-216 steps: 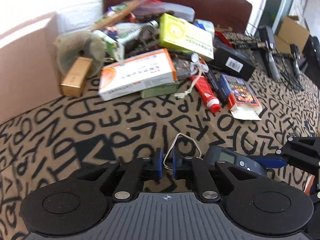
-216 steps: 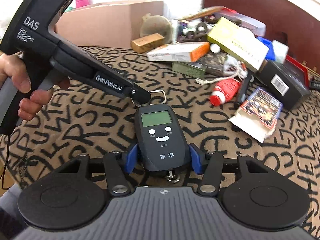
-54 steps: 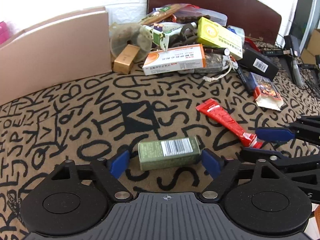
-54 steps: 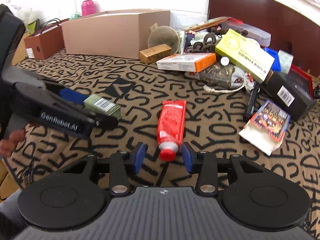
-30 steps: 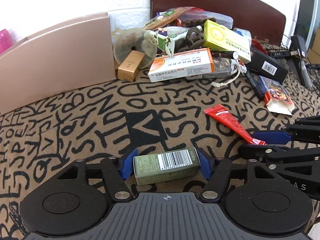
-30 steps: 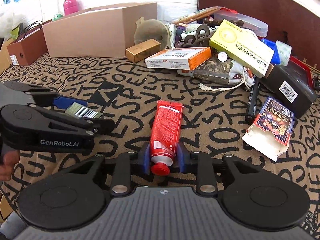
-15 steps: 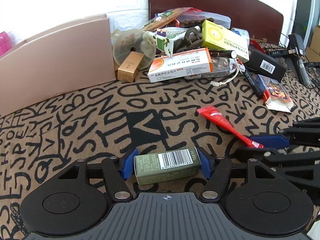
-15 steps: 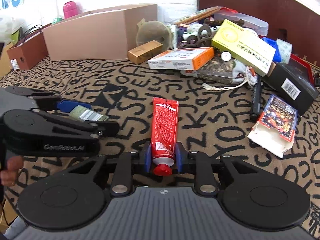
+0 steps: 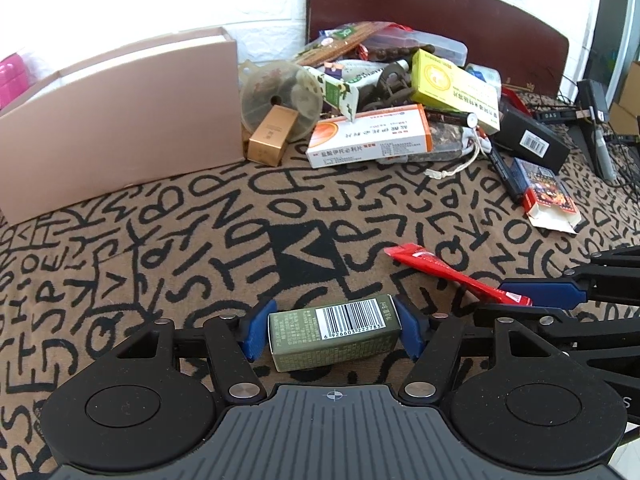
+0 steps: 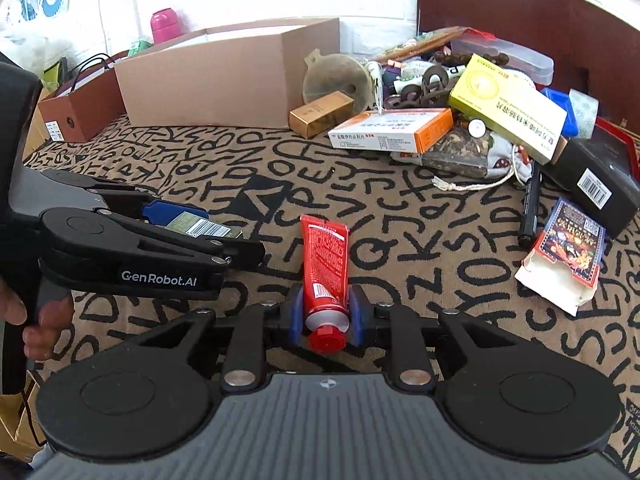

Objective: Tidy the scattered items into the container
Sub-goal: 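Lift the green box with the left gripper while the right lifts the red tube, then carry green box and red tube into the cardboard box and open both grippers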

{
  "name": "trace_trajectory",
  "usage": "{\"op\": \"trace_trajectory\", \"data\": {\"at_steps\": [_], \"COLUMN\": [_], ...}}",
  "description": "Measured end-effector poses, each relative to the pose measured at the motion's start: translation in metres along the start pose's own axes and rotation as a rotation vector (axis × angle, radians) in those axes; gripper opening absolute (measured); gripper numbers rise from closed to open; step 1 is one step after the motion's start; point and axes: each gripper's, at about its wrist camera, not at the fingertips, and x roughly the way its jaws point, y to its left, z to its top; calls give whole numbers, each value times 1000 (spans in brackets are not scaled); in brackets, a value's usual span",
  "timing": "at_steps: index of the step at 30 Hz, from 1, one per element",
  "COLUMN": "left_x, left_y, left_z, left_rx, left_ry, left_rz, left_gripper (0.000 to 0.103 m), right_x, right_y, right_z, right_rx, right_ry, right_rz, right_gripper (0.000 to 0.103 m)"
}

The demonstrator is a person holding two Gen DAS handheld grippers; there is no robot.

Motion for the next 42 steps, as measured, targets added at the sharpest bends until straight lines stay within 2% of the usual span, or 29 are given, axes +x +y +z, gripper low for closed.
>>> {"op": "trace_trajectory", "data": {"at_steps": [12, 20, 27, 34, 37, 42], "left_x": [-11, -33, -62, -81, -76, -38], "left_y": [15, 32, 61, 91, 109, 143], "left_z": [9, 31, 70, 126, 151, 187], "left_rx": [-12, -24, -38, -34, -41, -61], "left_ry": [-27, -107, -221, -323, -335, -284], "left_rz": [34, 79, 129, 174, 198, 236], "left_gripper": [65, 65, 65, 65, 65, 65], "right_x": [-6, -13, -18, -13, 0, 47], "right_y": [7, 15, 25, 39, 44, 48], "right_z": [11, 42, 96, 169, 204, 252], "right_rx": [-32, -76, -121, -188, -218, -274], "right_ry": [-38, -101, -187, -269, -295, -283], "right_rz": [14, 67, 140, 198, 200, 169], "right_gripper": [26, 26, 26, 26, 26, 26]}}
